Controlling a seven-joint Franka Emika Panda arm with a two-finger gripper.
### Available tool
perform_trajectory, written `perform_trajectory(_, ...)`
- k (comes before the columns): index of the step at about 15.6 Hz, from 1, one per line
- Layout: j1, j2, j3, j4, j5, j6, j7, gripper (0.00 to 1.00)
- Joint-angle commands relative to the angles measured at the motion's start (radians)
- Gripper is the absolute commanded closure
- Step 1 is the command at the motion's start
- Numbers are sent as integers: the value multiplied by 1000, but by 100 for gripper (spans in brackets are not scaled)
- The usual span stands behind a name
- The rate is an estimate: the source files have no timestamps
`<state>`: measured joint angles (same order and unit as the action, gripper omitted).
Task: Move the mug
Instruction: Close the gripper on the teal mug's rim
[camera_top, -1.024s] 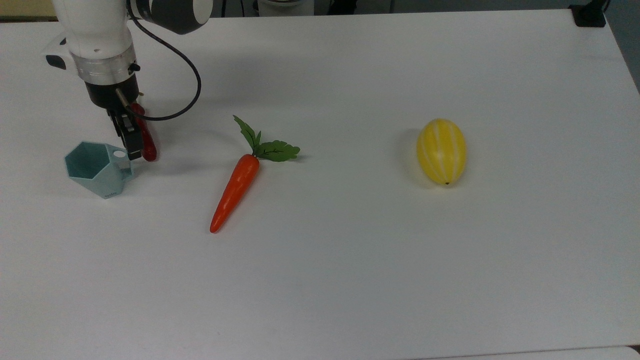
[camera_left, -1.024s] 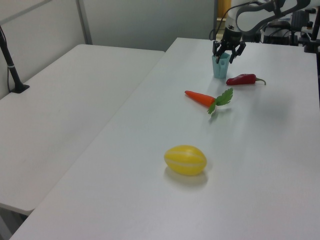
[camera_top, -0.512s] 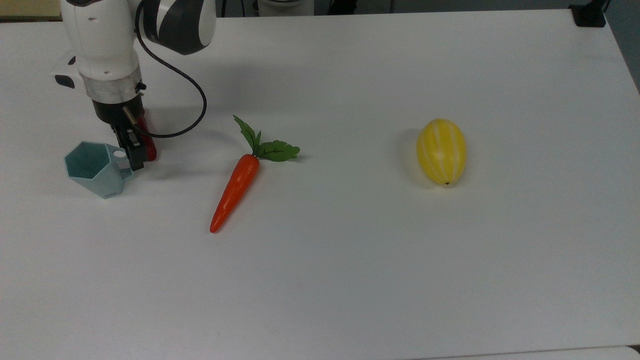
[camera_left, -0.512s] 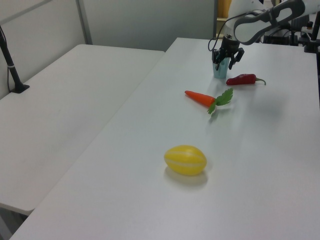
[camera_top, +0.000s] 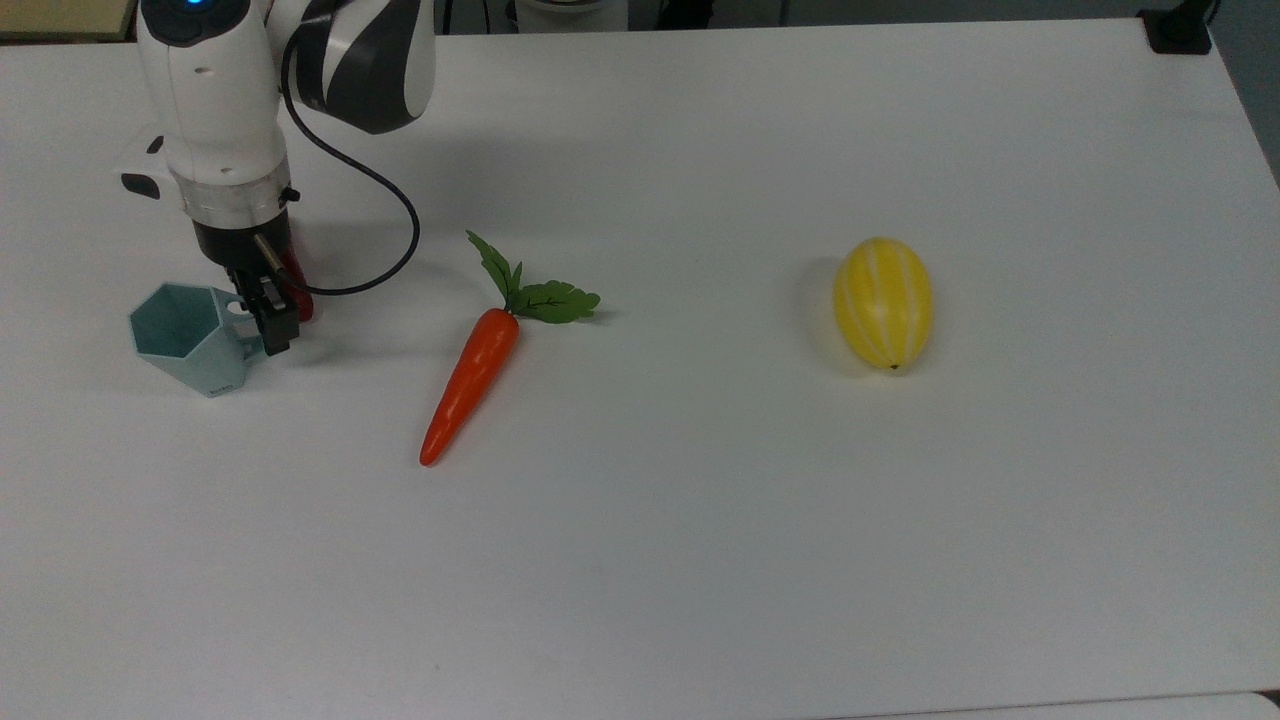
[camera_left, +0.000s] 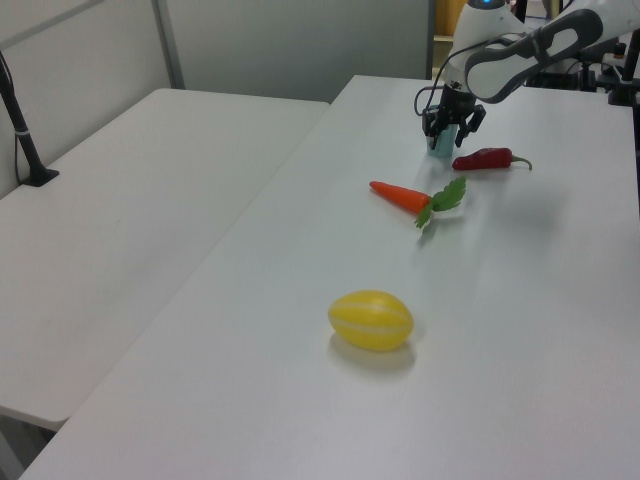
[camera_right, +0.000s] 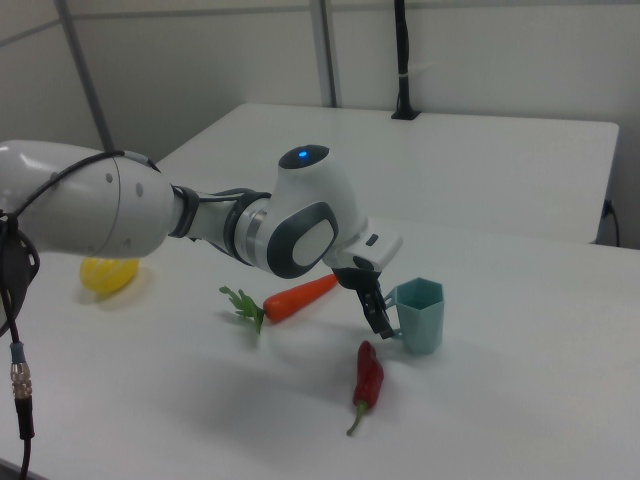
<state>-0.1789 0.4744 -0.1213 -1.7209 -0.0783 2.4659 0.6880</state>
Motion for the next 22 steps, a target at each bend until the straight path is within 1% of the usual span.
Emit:
perform_trajectory(1,12,-5,-17,-17,-28,39,24,44)
perform_trajectory(3,10,-3,-21,-17,-29,41,22,48)
perform_trajectory(4,12,-2,-21,-17,-31,42,22,53)
perform_trajectory(5,10,0,-21,-16,-37,44,22,59)
perform_trajectory(6,12,1,-21,-16,-40,47,22,69)
perform_trajectory(7,12,3,-21,-16,-41,47,22,77)
perform_trajectory(8,12,3,-23,-17,-47,47,22,83)
perform_trajectory(11,12,3,-21,-17,-52,47,22,95)
perform_trajectory(14,12,1,-23,-16,-54,47,21,98)
perform_trajectory(17,10,-11,-23,-16,-54,45,16,98)
perform_trajectory(18,10,-25,-23,-14,-54,44,16,98)
perform_trajectory(21,12,-107,-20,-14,-52,30,5,100)
perform_trajectory(22,13,-131,-12,-14,-52,19,4,100)
